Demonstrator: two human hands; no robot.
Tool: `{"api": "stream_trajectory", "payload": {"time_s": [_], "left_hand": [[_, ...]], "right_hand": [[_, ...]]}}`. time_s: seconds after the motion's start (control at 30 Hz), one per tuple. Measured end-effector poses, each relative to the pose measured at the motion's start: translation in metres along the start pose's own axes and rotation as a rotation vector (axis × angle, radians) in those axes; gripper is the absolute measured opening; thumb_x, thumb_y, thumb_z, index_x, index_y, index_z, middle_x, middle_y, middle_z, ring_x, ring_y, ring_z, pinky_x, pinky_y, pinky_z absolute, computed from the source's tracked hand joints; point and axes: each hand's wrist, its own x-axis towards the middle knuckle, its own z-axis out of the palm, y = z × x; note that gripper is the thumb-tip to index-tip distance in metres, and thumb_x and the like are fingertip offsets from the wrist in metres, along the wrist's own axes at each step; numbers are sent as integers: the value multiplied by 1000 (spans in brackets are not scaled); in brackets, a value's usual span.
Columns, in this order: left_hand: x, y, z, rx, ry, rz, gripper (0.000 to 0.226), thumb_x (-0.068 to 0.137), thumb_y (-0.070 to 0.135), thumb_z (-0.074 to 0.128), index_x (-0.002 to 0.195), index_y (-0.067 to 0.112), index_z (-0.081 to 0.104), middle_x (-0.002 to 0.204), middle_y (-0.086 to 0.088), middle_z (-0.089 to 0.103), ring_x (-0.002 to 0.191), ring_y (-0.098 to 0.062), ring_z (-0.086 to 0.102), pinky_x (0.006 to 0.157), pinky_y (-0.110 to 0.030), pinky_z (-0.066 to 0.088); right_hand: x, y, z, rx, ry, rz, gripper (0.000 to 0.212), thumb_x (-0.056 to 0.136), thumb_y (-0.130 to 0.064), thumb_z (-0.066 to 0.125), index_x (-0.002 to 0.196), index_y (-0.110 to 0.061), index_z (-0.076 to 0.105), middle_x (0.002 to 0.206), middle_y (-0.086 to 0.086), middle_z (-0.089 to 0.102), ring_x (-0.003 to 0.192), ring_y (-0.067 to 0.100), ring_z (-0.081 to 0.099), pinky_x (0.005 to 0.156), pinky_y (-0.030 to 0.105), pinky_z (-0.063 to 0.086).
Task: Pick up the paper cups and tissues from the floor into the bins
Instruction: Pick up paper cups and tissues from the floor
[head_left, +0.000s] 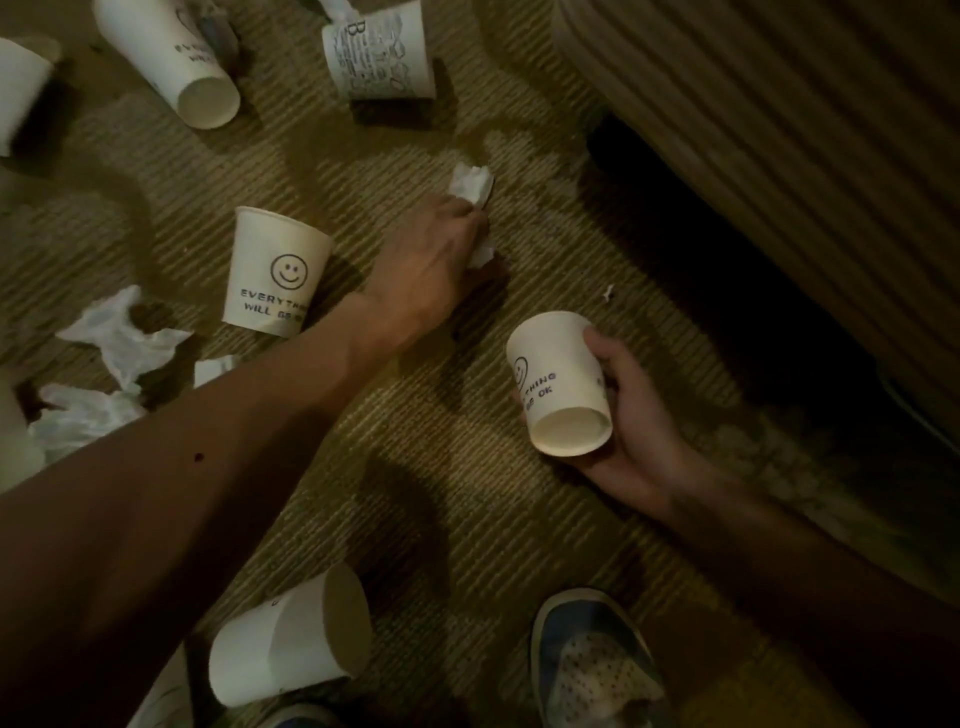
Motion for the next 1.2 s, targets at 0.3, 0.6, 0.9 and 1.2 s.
{"api": "stream_trajectory", "payload": {"time_s": [0.3,0.6,0.9,1.2], "left_hand": [[-22,-4,-10,-360,-52,-220,29,83,42,74,101,27,55,87,19,53,80,1,54,62,-18,40],[-76,25,-8,-921,148,-587,35,87,50,67,87,17,56,70,13,65,65,-1,63,59,-21,53],[-90,33,-27,-1501,187,-878,28,96,33,39,78,18,53,61,6,57,58,-11,55,53,-29,42],[-91,35,-105,-1361,182,-964,26,94,5,52,114,22,48,104,-5,58,84,-18,62,57,-28,55]], "right_hand": [[-5,-8,6,23,-52,-37,55,82,-47,63,127,-15,58,101,12,74,84,22,72,67,34,58],[-1,3,26,-145,-184,-90,52,87,-53,59,129,-22,60,121,7,69,108,18,67,84,33,57],[6,11,48,-170,-175,-72,57,85,-54,59,132,-21,57,124,7,68,113,22,65,90,43,55],[-26,-15,111,-153,-150,-26,55,89,-52,55,130,-16,58,121,9,69,107,23,68,74,39,57]]}}
